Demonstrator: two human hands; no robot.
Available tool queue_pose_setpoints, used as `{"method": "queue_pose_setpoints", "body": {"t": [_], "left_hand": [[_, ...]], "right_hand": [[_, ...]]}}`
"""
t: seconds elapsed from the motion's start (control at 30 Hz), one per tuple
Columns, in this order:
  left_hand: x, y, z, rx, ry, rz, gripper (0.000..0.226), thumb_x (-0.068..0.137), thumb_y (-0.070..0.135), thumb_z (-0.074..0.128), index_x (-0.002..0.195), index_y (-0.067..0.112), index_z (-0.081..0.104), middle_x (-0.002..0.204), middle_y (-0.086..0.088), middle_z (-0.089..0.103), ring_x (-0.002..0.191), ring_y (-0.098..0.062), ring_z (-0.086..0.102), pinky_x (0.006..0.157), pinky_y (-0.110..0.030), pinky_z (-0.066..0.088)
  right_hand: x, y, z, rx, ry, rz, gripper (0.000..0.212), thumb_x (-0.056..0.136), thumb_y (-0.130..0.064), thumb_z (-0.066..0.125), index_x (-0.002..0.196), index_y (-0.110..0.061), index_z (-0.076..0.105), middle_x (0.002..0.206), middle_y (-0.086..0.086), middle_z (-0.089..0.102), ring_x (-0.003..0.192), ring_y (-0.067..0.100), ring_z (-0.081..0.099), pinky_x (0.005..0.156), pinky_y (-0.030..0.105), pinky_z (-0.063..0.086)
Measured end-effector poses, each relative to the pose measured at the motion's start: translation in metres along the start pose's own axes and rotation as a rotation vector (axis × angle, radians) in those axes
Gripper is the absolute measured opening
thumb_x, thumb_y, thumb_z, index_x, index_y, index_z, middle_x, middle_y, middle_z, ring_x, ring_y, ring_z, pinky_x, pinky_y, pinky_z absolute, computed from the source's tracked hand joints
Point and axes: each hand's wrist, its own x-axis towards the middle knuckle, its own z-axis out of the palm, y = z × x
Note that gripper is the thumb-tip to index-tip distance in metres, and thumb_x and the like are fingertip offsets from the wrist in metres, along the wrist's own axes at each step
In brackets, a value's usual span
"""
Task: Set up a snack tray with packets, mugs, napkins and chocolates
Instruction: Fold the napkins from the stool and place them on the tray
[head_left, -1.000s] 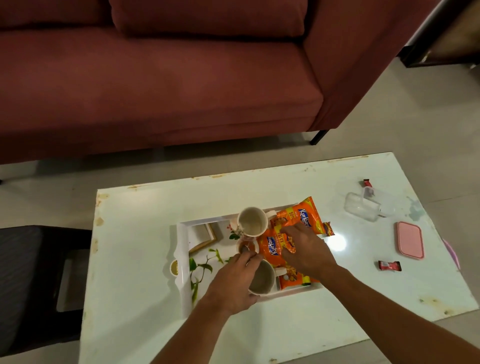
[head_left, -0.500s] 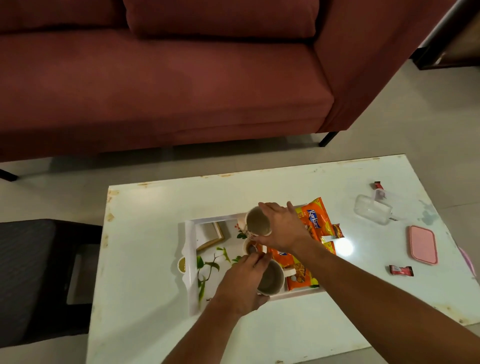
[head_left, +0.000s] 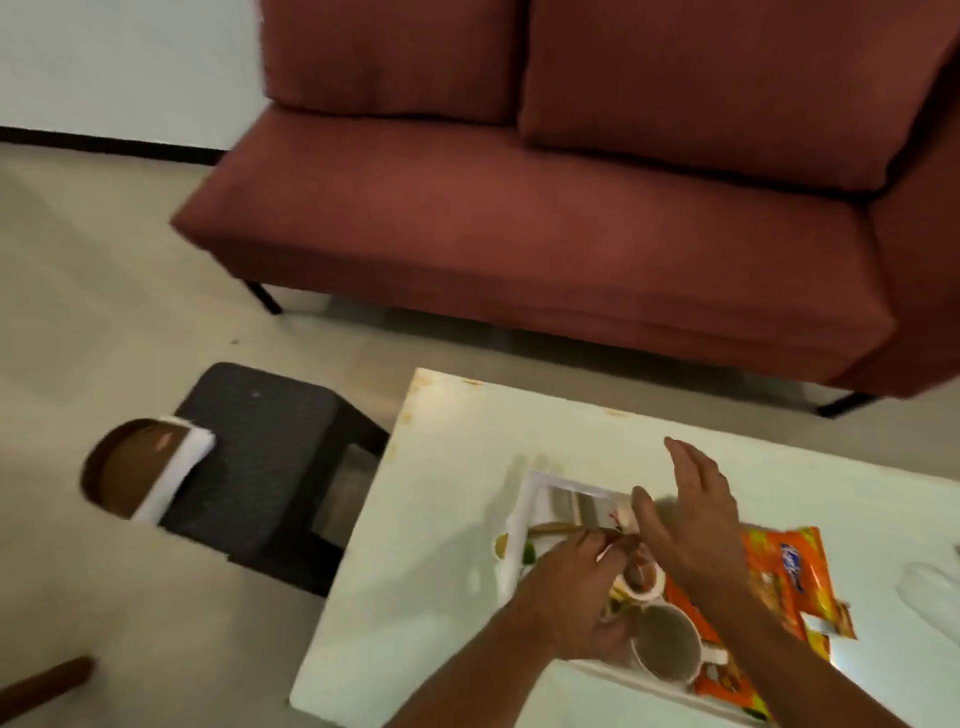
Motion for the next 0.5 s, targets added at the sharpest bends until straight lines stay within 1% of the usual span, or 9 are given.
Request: {"method": "queue_pose_setpoints", "body": {"t": [0.07, 0.13, 0.2, 0.27, 0.33, 0.4, 0.43, 0.5], "left_hand": [[-0.005, -0.017, -0.035, 0.051, 0.157, -0.098, 0.055, 0.089, 0.035, 0.058, 0.139, 0.014, 0.052, 0.132, -0.007, 0.059, 0.118, -0.026, 0.052, 0.094, -0.039, 0.051], [-0.017, -0.039, -0.079, 0.084, 0.316, -0.272, 0.047, 0.093, 0.031, 0.053, 0.137, 0.015, 0.056, 0.130, -0.006, 0.061, 0.117, -0.025, 0.054, 0.096, -0.038, 0.051], [-0.034, -0.066, -0.124, 0.081, 0.465, -0.473, 0.043, 0.097, 0.034, 0.049, 0.137, 0.020, 0.056, 0.133, -0.002, 0.061, 0.120, -0.022, 0.054, 0.100, -0.035, 0.048], [-0.055, -0.092, -0.165, 0.084, 0.567, -0.597, 0.039, 0.099, 0.037, 0.047, 0.135, 0.023, 0.056, 0.132, 0.000, 0.061, 0.119, -0.020, 0.055, 0.099, -0.035, 0.049], [-0.086, -0.120, -0.205, 0.084, 0.617, -0.688, 0.035, 0.101, 0.039, 0.046, 0.130, 0.023, 0.058, 0.125, -0.001, 0.063, 0.114, -0.020, 0.057, 0.094, -0.036, 0.050], [-0.119, -0.149, -0.241, 0.064, 0.678, -0.748, 0.028, 0.101, 0.037, 0.045, 0.120, 0.022, 0.060, 0.114, -0.002, 0.064, 0.105, -0.019, 0.058, 0.088, -0.035, 0.051], [-0.137, -0.165, -0.257, 0.051, 0.714, -0.772, 0.026, 0.101, 0.037, 0.045, 0.116, 0.023, 0.061, 0.110, 0.000, 0.064, 0.102, -0.016, 0.058, 0.086, -0.034, 0.051], [-0.175, -0.200, -0.285, 0.041, 0.777, -0.806, 0.024, 0.102, 0.036, 0.047, 0.115, 0.025, 0.063, 0.106, 0.003, 0.064, 0.097, -0.010, 0.057, 0.084, -0.029, 0.051]], "right_hand": [[0.006, -0.049, 0.003, 0.100, 0.057, -0.057, 0.052, 0.096, -0.031, 0.060, 0.144, -0.020, 0.045, 0.146, 0.009, 0.049, 0.131, 0.031, 0.048, 0.106, 0.049, 0.042], [0.008, -0.110, 0.015, 0.205, 0.037, -0.108, 0.042, 0.098, -0.025, 0.057, 0.139, -0.016, 0.052, 0.137, 0.007, 0.052, 0.122, 0.028, 0.054, 0.100, 0.047, 0.050], [0.005, -0.174, 0.032, 0.281, -0.015, -0.134, 0.034, 0.100, -0.021, 0.056, 0.133, -0.015, 0.058, 0.129, 0.005, 0.056, 0.109, 0.024, 0.062, 0.089, 0.040, 0.053], [-0.002, -0.232, 0.050, 0.319, -0.083, -0.184, 0.027, 0.100, -0.019, 0.057, 0.125, -0.014, 0.065, 0.121, 0.005, 0.063, 0.098, 0.020, 0.065, 0.082, 0.031, 0.050], [-0.013, -0.290, 0.070, 0.353, -0.169, -0.238, 0.021, 0.099, -0.019, 0.060, 0.117, -0.015, 0.070, 0.113, 0.002, 0.070, 0.090, 0.014, 0.065, 0.079, 0.025, 0.050], [-0.020, -0.338, 0.089, 0.376, -0.255, -0.255, 0.016, 0.099, -0.021, 0.061, 0.109, -0.019, 0.073, 0.102, -0.003, 0.073, 0.084, 0.007, 0.064, 0.074, 0.019, 0.048], [-0.022, -0.362, 0.101, 0.383, -0.298, -0.242, 0.015, 0.098, -0.021, 0.061, 0.107, -0.021, 0.074, 0.097, -0.005, 0.073, 0.083, 0.006, 0.063, 0.072, 0.019, 0.047], [-0.027, -0.407, 0.129, 0.397, -0.384, -0.186, 0.017, 0.099, -0.023, 0.061, 0.110, -0.022, 0.074, 0.094, -0.009, 0.070, 0.084, 0.003, 0.062, 0.073, 0.020, 0.047]]}}
